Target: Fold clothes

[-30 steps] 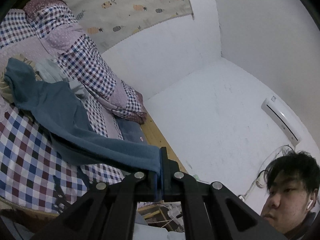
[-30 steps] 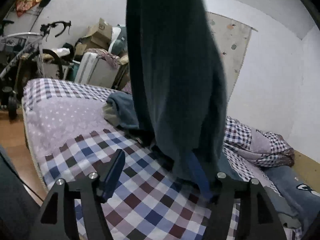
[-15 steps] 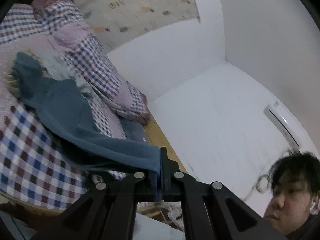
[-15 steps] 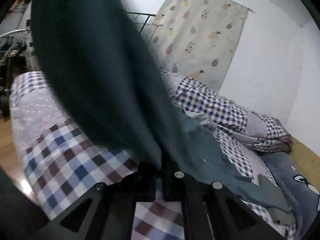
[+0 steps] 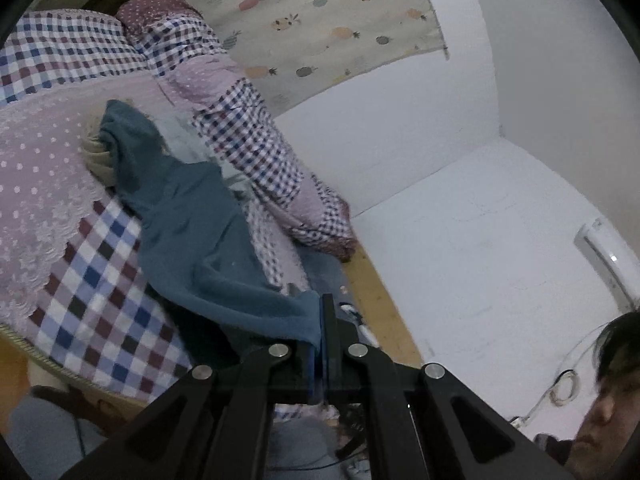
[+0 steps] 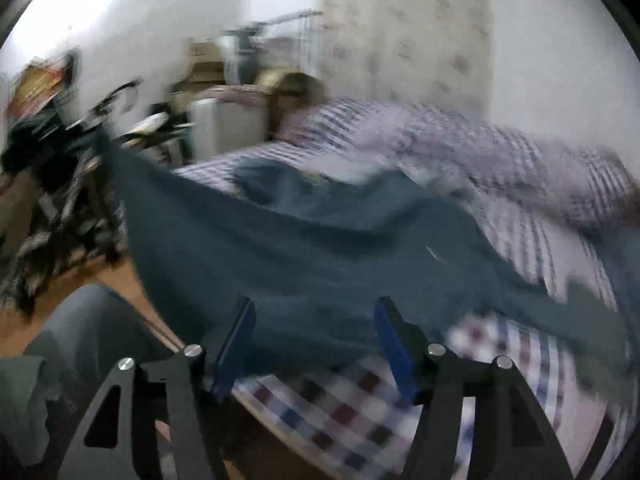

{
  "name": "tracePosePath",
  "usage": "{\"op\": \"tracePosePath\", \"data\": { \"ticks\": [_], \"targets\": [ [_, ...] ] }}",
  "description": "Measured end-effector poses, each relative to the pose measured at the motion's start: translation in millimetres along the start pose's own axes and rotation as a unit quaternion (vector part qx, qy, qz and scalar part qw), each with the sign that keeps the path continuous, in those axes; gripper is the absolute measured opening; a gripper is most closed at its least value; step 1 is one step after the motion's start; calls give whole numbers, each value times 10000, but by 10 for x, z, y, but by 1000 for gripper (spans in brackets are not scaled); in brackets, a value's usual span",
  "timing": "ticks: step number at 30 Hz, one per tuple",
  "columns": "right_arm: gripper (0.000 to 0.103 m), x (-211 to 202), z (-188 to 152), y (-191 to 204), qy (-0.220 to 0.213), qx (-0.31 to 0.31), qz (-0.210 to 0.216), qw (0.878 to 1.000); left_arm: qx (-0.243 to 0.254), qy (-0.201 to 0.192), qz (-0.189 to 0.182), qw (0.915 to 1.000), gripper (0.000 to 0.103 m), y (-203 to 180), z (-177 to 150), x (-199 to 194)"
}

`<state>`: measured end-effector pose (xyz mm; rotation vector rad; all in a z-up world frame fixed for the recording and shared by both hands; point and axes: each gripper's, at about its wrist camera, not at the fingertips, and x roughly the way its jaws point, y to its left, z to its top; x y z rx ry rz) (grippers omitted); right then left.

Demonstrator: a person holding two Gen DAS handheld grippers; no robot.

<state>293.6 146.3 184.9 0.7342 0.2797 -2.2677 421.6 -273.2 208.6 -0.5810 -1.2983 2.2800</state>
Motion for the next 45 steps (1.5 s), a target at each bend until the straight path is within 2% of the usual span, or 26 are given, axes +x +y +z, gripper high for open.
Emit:
{"op": "tracePosePath", "data": {
  "ticks": [2,4,7,10,14,17,21,26,27,30,34,40,45],
  "targets": [
    [66,68,-137,-311,188,614,-221,9977,33,39,161,9999,0,38,-44,33],
    [66,177,-291,-568,478,1213,-493,9902,34,55,259,9996,0,74,-71,58],
    [66,408,-511,-631,917,1592,-178,9828,13,-32,347,9994,0,107,-78,42],
    [66,681,-648,-501,1360,1545,150,9785,-35,-192,397,9990,0,124,-54,22],
    [66,1023,-711,-262,1670,1213,333,9779,-42,-386,394,9985,0,133,0,2],
    [65,1197,-736,-145,1700,980,313,9801,-43,-427,373,9984,0,127,35,29],
    [66,1354,-741,-163,1632,1515,666,9726,2,-440,361,9984,0,109,50,32],
    [66,1439,-721,-74,1408,1572,591,9757,-46,-475,313,9984,0,126,49,26],
    [63,1459,-722,-100,1353,1686,609,9745,-62,-483,300,9984,0,131,49,24],
    [13,1492,-719,-199,1169,2055,693,9692,-97,-520,338,9980,0,137,55,19],
    [9,1060,-622,-445,623,2431,895,9638,-201,-581,366,9974,0,172,64,-39],
    [9,31,-484,-818,-85,2710,1043,9569,-259,-603,408,9970,0,246,40,-71],
    [12,-596,-314,-866,-118,2451,673,9671,-238,-354,575,9974,0,297,-47,46]
  ]
}}
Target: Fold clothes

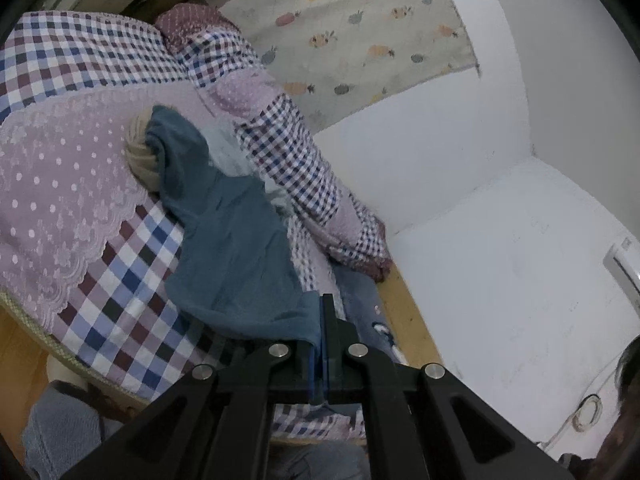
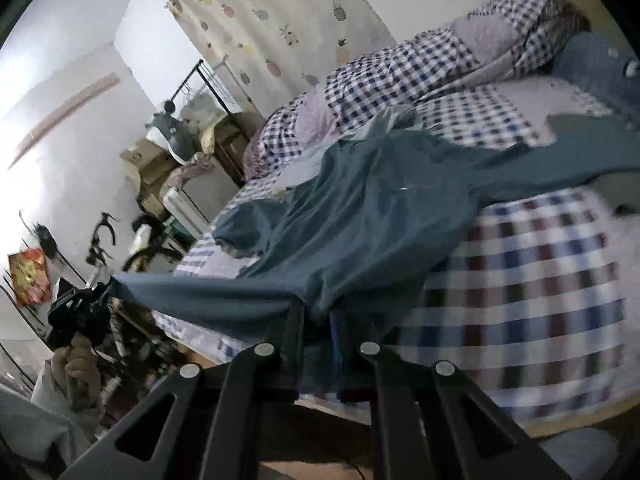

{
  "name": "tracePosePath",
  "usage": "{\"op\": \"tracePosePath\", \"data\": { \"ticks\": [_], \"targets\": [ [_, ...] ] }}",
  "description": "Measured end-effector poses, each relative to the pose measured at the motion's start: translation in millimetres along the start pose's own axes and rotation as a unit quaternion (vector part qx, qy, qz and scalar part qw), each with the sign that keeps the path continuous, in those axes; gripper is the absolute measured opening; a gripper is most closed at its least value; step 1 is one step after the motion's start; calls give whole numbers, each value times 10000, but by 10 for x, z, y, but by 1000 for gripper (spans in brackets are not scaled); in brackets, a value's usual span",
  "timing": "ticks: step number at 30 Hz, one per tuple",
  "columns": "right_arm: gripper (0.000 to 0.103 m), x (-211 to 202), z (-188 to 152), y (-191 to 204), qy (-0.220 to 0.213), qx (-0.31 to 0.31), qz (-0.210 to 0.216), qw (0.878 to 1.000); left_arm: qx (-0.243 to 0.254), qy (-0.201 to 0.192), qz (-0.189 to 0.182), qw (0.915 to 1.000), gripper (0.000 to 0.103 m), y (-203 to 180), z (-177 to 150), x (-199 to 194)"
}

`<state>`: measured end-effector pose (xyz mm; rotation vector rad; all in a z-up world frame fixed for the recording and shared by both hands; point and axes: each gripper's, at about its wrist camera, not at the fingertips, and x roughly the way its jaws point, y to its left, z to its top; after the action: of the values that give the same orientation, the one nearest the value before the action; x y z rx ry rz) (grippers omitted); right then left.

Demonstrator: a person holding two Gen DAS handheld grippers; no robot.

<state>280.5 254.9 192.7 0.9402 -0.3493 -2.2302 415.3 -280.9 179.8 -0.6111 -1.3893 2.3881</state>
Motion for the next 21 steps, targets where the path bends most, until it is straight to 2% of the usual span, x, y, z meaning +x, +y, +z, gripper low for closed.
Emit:
{"op": "tracePosePath", "data": {
  "ticks": [5,6,7,8,11,17,21],
  "targets": [
    [16,-365,137,-26,-45,-273,-644,9975,64,17,131,9999,0,5,-55,28],
    [24,-413,146,-57,-90,-270,-731,9969,48,-22,146,9999,0,18,-42,10],
    [39,-405,135,-88,-63,-279,-891,9956,33,-59,168,9998,0,31,-29,-7],
    [44,-340,107,-115,40,-281,-1061,9939,30,-82,236,9997,0,46,-21,-14],
    [44,3,-7,-182,498,-251,-1493,9872,-3,-168,435,9989,0,97,1,-38],
    [44,693,-552,-409,1705,164,-1608,9720,-231,-418,637,9968,0,212,92,-87],
    [44,1064,-958,-523,2405,384,-1710,9547,-160,-428,626,9970,0,183,118,-63]
  ]
}}
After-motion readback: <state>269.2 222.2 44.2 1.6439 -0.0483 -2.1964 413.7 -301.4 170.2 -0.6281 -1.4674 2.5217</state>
